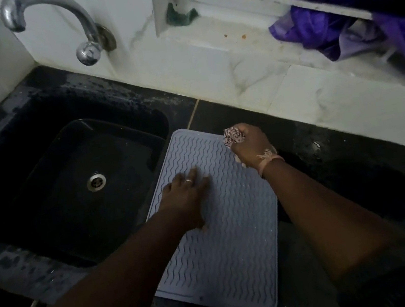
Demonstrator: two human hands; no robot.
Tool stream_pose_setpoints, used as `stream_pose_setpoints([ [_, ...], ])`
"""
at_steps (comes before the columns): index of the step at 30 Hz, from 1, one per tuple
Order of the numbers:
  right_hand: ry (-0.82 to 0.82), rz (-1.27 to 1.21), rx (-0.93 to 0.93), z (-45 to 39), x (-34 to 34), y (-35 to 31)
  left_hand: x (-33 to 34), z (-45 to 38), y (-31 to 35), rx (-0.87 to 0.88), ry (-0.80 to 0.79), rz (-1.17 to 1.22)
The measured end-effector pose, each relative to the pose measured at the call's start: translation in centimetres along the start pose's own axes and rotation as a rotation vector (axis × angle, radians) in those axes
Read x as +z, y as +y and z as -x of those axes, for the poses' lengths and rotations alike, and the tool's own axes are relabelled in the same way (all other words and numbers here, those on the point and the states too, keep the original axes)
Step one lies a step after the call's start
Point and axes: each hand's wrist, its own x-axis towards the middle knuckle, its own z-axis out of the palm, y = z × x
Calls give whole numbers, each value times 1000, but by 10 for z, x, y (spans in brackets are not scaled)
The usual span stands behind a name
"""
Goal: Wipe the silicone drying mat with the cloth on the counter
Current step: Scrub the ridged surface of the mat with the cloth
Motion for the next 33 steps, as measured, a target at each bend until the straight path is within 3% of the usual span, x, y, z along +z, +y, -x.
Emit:
stream_pose_setpoints([
  [7, -54, 331, -134, -2, 13, 1, -6, -18, 0, 22, -44, -74],
  [15, -32, 391, -161, 51, 31, -8, -13, -15, 4, 25, -59, -132],
  [28, -82, 166, -60, 193, 63, -11, -33, -8, 7, 79, -160, -326],
  [33, -243, 209, 14, 205, 60, -13, -36, -8, 1, 107, -179, -340],
])
